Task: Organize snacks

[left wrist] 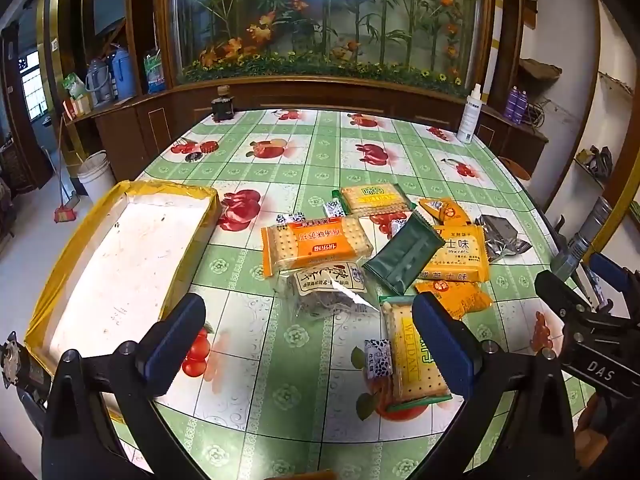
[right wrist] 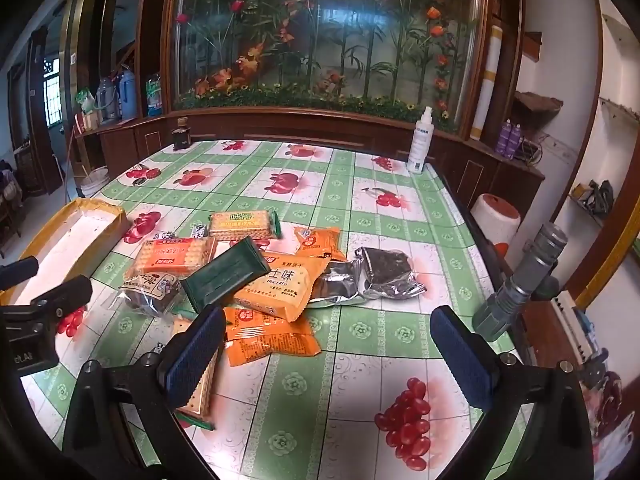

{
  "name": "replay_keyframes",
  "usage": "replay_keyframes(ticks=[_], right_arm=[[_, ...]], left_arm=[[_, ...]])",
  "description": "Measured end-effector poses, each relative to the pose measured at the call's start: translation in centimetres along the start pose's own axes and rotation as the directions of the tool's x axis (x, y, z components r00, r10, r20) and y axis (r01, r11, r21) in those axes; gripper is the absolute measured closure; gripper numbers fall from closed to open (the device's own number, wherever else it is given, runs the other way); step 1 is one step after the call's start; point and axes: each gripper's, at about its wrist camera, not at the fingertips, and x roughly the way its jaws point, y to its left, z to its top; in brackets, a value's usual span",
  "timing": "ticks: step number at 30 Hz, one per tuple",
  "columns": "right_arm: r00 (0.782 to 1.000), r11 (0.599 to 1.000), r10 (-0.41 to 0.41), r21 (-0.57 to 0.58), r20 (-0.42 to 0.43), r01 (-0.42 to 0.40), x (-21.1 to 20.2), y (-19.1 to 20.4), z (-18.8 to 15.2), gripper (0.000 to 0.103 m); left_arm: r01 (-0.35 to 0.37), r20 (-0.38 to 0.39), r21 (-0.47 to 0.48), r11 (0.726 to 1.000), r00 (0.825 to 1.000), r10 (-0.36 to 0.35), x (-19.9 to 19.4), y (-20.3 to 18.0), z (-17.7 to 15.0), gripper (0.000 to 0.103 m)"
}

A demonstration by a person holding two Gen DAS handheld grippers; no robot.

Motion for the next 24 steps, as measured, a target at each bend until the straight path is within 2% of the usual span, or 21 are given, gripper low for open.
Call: replay_keyframes(ticks=[5, 9, 15, 16, 19, 24], right_arm=[[0.997, 0.996, 0.069, 0.063, -0.024, -0.068, 0.5, -1.3, -0.7, 0.0], [0.995, 0.993, 0.084, 0.09, -0.051, -0.079, 1.2, -1.9, -1.5, 0.0], [0.99, 0.987, 0.114, 0.122, -0.085, -0.103, 2.0, -2.9, -2.7, 0.0], [0.99, 0.987, 0.112, 0.124, -0.087, -0.101, 2.0, -3.1, -2.9, 0.0], [0.99, 0.985, 0.116, 0.134, -0.082, -0.105, 1.8, -3.6, -3.2, 0.0], [0.987, 0.981, 0.133, 0.154, -0.09, -0.118, 1.9, -3.9, -3.0, 0.0]], left_arm=[[-0.006, -0.007, -0.001, 1.0, 1.0, 0.006, 0.2, 0.1, -0.2, 0.0], [0.048, -0.05, 0.035, 0.998, 0.998, -0.046, 0.8, -0.6, -1.1, 0.0], [0.098, -0.117, 0.107, 0.989, 0.989, -0.085, 1.8, -2.9, -2.0, 0.0], [0.093, -0.074, 0.122, 0.988, 0.994, -0.084, 1.9, -3.7, -2.4, 0.0], [0.066, -0.053, 0.157, 0.985, 0.997, -0.058, 2.1, -4.4, -2.6, 0.0], [0.013, -0.064, 0.17, 0.985, 0.998, -0.002, 2.4, -4.1, -2.6, 0.0]])
